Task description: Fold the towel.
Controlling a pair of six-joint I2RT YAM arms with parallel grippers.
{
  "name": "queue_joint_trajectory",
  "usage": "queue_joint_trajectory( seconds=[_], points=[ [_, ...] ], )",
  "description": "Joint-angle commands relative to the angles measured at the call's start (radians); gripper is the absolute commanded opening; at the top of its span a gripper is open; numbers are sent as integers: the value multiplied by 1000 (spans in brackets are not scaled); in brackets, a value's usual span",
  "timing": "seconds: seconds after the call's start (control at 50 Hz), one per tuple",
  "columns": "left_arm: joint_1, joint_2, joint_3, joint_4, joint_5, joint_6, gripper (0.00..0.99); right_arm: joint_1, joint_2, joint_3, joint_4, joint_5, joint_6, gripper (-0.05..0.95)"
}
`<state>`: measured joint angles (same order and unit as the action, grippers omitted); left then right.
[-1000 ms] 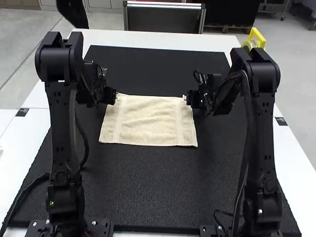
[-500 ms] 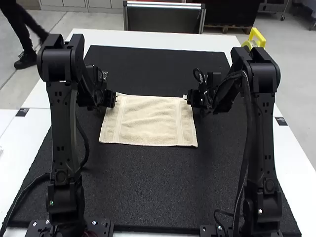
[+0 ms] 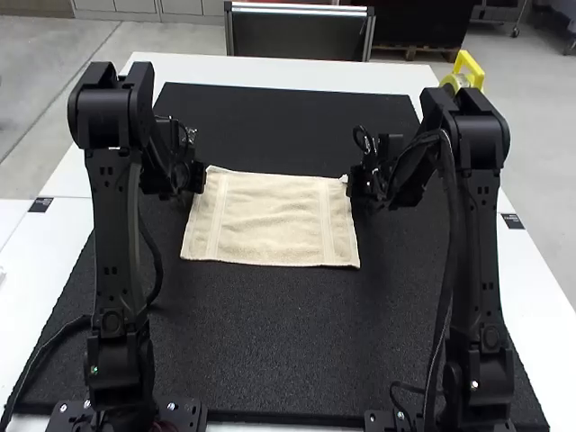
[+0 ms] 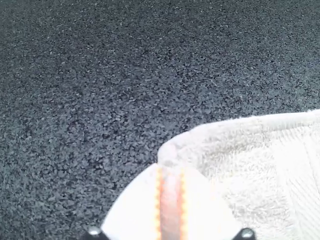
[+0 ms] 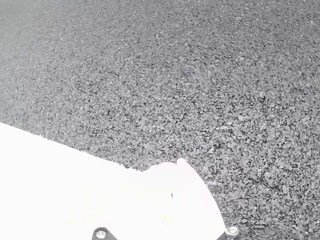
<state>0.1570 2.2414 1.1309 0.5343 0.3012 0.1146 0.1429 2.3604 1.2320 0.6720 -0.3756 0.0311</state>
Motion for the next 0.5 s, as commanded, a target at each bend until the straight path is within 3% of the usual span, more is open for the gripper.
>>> queue_joint_trajectory(
  seconds=[0.0, 0.48],
  points=[
    [10, 15, 13, 20, 4, -7, 26, 11, 28, 1, -5, -45, 7, -20],
    [15, 12, -6, 26, 21, -16, 25, -12, 14, -22, 31, -55, 20, -21]
  ],
)
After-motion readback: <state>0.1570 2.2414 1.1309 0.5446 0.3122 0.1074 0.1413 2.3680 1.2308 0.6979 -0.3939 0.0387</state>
